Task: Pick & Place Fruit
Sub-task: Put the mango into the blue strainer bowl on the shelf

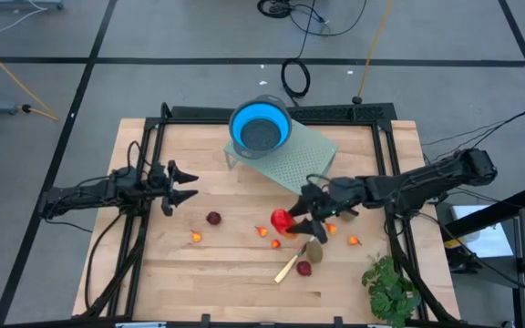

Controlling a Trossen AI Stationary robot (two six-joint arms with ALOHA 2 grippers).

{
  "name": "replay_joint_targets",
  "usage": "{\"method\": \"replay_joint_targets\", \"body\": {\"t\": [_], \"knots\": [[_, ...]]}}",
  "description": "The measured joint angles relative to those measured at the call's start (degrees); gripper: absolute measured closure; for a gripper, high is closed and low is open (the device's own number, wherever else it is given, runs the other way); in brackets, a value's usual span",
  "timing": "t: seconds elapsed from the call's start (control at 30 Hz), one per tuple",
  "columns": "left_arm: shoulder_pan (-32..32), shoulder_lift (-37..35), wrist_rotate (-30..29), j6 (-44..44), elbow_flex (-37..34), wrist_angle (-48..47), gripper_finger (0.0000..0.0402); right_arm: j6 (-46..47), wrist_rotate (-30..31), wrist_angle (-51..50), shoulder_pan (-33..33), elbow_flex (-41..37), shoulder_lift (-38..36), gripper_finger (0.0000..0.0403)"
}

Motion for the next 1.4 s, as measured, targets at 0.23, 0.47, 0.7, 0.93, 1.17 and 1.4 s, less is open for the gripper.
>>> {"method": "replay_joint_targets", "body": {"t": [0.23, 0.47, 0.7, 0.93, 1.17, 1.4], "knots": [[0.00, -0.01, 0.00, 0.06, 0.00, 4.50, 0.0144, 6.36, -0.02, 17.38, -2.20, -4.01, 0.00, 0.0165], [0.00, 0.00, 0.00, 0.04, 0.00, 8.22, 0.0144, 11.14, 0.07, 30.92, -3.20, -8.28, 0.00, 0.0165], [0.00, -0.01, 0.00, 0.03, 0.00, 8.65, 0.0144, 13.58, 1.65, 38.25, -3.16, -11.25, 0.00, 0.0165], [0.01, 0.00, -0.01, 0.03, 0.00, 8.67, 0.0144, 13.54, 2.05, 38.16, -3.20, -11.33, 0.00, 0.0165], [0.00, 0.00, -0.02, 0.01, 0.00, 8.66, 0.0144, 5.25, 3.56, 38.11, -3.18, -11.33, 0.00, 0.0165], [0.00, -0.01, -0.02, 0.03, 0.00, 8.65, 0.0144, -15.20, 5.87, 38.10, -3.16, -11.33, 0.00, 0.0165]]}}
